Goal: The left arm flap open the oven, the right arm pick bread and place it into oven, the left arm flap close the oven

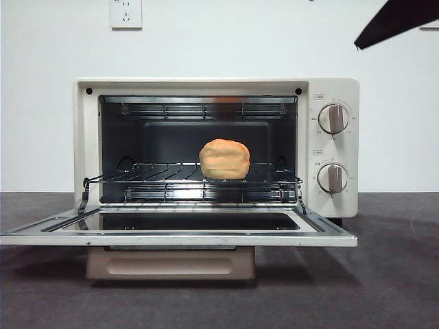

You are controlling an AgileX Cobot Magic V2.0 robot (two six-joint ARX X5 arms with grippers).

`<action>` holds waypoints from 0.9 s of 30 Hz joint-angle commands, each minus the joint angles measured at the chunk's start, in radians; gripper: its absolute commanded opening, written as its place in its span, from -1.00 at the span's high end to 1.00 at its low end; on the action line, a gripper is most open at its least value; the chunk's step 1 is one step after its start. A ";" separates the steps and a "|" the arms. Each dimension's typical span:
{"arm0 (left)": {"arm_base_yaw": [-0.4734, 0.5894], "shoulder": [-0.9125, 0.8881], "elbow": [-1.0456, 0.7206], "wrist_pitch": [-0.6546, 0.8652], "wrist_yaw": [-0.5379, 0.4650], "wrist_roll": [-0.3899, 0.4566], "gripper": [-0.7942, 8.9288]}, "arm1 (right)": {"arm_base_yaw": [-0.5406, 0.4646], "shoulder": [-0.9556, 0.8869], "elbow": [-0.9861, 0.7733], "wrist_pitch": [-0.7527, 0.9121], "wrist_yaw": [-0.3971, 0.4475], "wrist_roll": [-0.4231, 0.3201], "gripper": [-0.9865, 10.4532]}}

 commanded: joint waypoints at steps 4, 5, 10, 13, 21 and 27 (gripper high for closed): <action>0.012 0.053 -0.003 0.073 0.002 -0.008 0.81 | 0.007 -0.002 0.013 0.023 0.000 -0.011 0.04; 0.019 0.066 -0.011 0.097 0.002 -0.017 0.81 | 0.007 -0.002 0.013 0.023 0.000 -0.011 0.04; 0.081 0.137 -0.096 0.241 0.054 -0.057 0.81 | 0.007 -0.006 0.013 0.019 0.000 -0.011 0.04; 0.130 0.195 -0.154 0.337 0.117 -0.088 0.81 | 0.007 -0.012 0.013 0.019 0.000 -0.011 0.04; 0.215 0.389 -0.216 0.505 0.192 -0.095 0.81 | 0.007 -0.014 0.013 0.019 0.000 -0.012 0.04; 0.234 0.547 -0.216 0.584 0.195 -0.081 0.81 | 0.007 -0.014 0.013 0.019 0.000 -0.012 0.04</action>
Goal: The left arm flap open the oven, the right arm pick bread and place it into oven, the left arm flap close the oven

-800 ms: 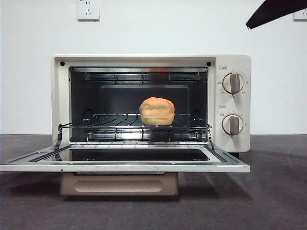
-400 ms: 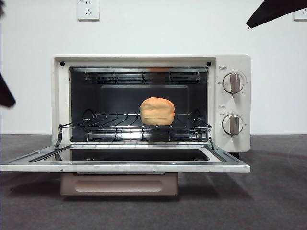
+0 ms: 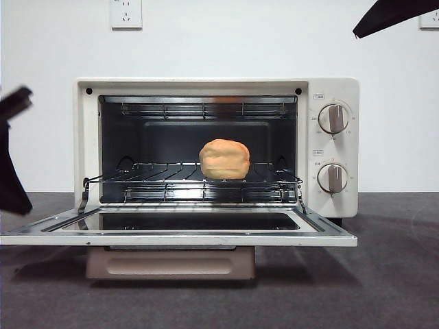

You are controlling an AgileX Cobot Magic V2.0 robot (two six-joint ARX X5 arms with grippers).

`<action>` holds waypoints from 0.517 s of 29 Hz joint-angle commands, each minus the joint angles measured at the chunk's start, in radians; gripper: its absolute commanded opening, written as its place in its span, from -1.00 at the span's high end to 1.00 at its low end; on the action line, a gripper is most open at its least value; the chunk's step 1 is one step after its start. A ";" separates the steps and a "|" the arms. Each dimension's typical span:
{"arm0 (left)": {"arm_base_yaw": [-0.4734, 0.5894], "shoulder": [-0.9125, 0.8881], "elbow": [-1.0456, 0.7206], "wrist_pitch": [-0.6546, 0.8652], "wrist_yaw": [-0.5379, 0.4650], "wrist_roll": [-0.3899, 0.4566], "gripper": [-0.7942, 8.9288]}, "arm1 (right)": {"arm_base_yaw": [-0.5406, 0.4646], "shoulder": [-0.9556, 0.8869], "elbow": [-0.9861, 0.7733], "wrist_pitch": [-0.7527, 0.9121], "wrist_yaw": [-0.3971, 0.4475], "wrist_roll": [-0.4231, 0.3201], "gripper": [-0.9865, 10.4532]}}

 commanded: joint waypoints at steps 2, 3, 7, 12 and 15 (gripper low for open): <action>0.003 0.095 -0.002 0.045 0.028 0.018 0.81 | 0.007 0.004 0.012 0.006 0.000 -0.009 0.04; 0.003 0.114 -0.002 0.055 0.045 0.023 0.81 | 0.007 0.004 0.013 0.006 0.000 -0.009 0.04; 0.003 0.185 -0.002 0.097 0.108 0.024 0.81 | 0.007 0.004 0.012 0.006 0.000 -0.009 0.04; 0.003 0.230 -0.002 0.119 0.145 0.024 0.81 | 0.007 0.004 0.012 0.006 0.000 -0.008 0.04; 0.003 0.237 -0.002 0.123 0.184 0.023 0.81 | 0.007 0.004 0.013 0.007 0.000 -0.008 0.04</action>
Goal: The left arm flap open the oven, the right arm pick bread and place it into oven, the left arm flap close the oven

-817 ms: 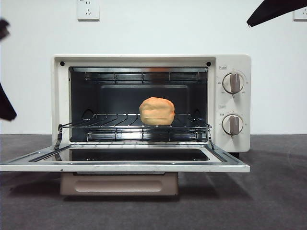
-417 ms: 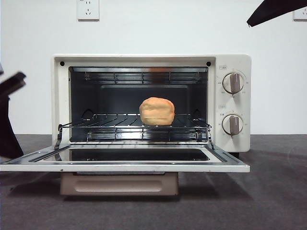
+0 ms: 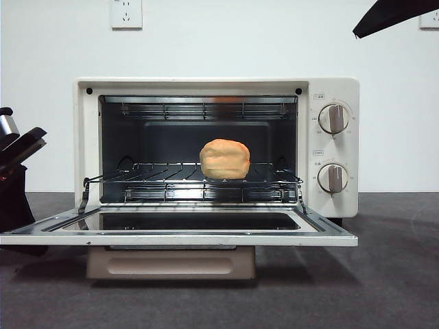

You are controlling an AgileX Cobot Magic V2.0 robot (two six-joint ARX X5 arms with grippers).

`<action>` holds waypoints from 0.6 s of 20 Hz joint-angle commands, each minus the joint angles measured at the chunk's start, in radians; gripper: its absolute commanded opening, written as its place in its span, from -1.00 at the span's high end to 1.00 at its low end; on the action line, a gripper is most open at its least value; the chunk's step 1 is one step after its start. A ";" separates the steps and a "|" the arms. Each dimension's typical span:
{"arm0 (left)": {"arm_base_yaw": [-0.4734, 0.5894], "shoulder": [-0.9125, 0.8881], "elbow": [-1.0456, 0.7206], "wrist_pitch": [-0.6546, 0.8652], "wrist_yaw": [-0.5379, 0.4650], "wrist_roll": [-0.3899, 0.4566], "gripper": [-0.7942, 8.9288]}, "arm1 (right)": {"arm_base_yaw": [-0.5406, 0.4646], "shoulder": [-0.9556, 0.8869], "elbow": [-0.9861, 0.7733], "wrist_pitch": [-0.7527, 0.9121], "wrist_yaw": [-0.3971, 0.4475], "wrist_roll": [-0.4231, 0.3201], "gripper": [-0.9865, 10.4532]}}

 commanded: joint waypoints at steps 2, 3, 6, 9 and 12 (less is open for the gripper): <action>-0.004 0.015 0.000 0.023 0.085 0.012 0.81 | 0.007 0.004 0.013 0.007 0.001 -0.008 0.04; -0.003 0.015 0.000 0.028 0.106 0.009 0.81 | 0.007 0.004 0.013 0.007 0.002 -0.008 0.04; -0.003 0.015 0.000 0.052 0.155 -0.010 0.81 | 0.007 0.004 0.013 0.007 0.002 -0.008 0.04; -0.003 0.015 0.000 0.094 0.200 -0.034 0.81 | 0.007 0.004 0.013 0.007 0.002 -0.007 0.04; 0.003 0.015 0.000 0.142 0.232 -0.066 0.81 | 0.007 0.004 0.013 0.006 0.001 -0.004 0.04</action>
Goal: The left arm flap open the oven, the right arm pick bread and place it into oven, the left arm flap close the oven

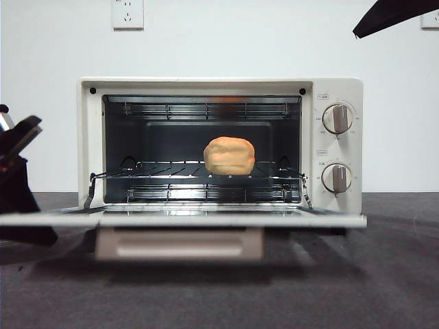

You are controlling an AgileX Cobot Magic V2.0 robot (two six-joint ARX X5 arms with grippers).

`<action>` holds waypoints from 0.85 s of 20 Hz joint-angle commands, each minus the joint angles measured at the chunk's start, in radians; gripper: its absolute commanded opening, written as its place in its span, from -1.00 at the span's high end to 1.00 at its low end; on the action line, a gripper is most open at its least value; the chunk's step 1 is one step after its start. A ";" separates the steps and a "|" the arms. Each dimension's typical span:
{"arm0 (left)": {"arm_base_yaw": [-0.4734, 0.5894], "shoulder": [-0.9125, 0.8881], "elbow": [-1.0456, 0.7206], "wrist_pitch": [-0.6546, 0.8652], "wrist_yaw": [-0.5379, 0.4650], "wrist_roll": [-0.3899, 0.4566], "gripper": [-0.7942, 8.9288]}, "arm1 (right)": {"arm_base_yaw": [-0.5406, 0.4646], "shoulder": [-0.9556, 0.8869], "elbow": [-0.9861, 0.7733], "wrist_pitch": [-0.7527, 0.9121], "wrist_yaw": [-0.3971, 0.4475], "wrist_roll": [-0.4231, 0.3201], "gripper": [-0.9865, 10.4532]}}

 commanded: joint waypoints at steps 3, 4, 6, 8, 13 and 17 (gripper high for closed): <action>-0.008 0.007 0.014 0.114 0.105 -0.053 0.81 | 0.007 0.004 0.012 0.006 0.000 0.002 0.04; -0.004 0.005 0.014 0.125 0.105 -0.054 0.81 | 0.007 0.004 0.013 0.006 0.001 0.003 0.04; 0.002 0.001 0.014 0.142 0.109 -0.055 0.81 | 0.007 0.004 0.013 0.006 0.001 0.004 0.04; 0.008 -0.004 0.014 0.156 0.113 -0.062 0.81 | 0.007 0.004 0.013 0.006 0.001 0.011 0.04; 0.037 -0.014 0.014 0.260 0.116 -0.115 0.81 | 0.007 0.004 0.013 0.006 0.000 0.023 0.04; 0.061 -0.016 0.014 0.343 0.116 -0.148 0.81 | 0.007 0.004 0.013 0.006 0.000 0.029 0.04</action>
